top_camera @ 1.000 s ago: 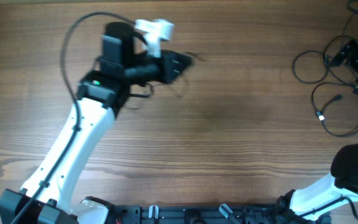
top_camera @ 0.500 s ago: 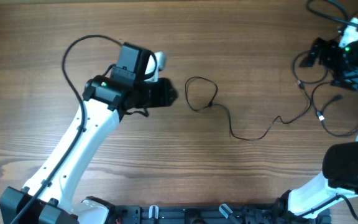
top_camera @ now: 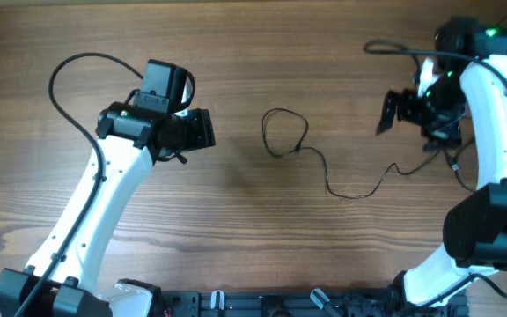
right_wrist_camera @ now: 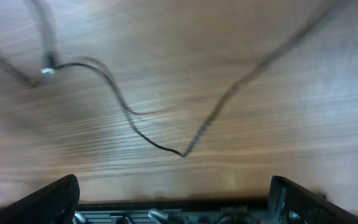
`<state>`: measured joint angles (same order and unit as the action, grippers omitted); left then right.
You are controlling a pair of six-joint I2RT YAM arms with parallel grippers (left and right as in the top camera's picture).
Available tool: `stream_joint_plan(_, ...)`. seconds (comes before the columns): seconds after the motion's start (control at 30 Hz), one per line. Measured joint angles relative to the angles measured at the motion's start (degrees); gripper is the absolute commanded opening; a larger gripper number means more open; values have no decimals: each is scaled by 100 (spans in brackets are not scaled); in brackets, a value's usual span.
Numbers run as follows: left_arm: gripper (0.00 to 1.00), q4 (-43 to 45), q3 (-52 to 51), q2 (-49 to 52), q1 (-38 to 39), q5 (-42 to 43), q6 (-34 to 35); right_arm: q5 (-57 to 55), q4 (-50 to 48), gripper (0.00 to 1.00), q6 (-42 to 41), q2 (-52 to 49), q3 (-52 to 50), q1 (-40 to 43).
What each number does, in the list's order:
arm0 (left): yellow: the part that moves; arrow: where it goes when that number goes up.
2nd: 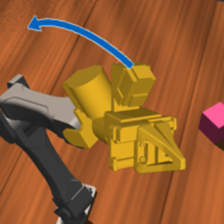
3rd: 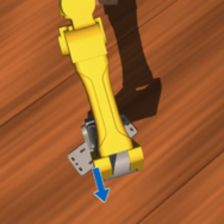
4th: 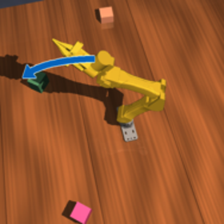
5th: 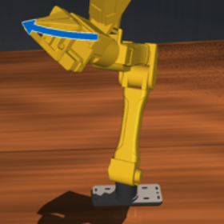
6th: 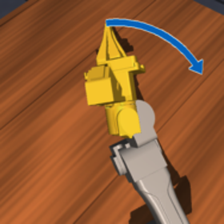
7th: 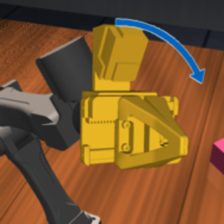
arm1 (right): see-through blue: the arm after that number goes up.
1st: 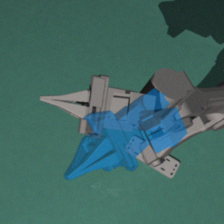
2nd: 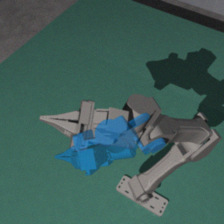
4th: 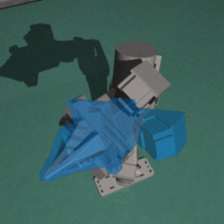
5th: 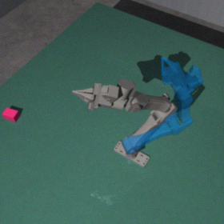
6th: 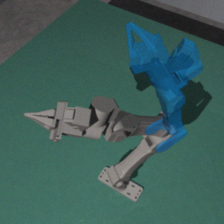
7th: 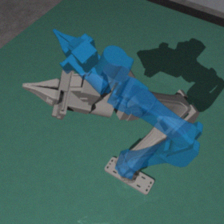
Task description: Untangle cables
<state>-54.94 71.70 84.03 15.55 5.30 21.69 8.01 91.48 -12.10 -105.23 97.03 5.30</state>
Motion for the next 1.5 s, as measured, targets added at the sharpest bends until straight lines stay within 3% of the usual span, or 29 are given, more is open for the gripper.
stream_joint_plan(0.2,67,-20,0,0,-15,-15,0,-219,-761,100,-1060,321,-1040,13)
stream_joint_plan(0.5,66,-13,0,2,-15,-37,0,-275,-1843,99,-2533,2498,-2520,13)
stream_joint_plan(0.77,66,-17,0,4,-15,-37,0,-4,-3364,94,-2887,2677,-4579,-20)
stream_joint_plan(0.87,66,-20,0,4,-15,-42,0,262,-4212,73,-2924,2671,-5252,-144)
stream_joint_plan(0.9,66,-20,0,4,-15,-48,2,367,-4470,62,-2944,2671,-5471,-199)
stream_joint_plan(1.0,66,-20,0,4,-15,-57,0,643,-5053,17,-2959,2671,-5949,-317)
stream_joint_plan(1.03,66,-20,0,4,-15,-57,2,702,-5115,10,-2973,2671,-6017,-330)
stream_joint_plan(1.23,65,-20,0,4,-15,-57,0,933,-5414,4,-2990,2671,-6081,-339)
stream_joint_plan(1.5,64,-20,0,4,-15,-57,0,1215,-5191,5,-2612,2671,-5871,-339)
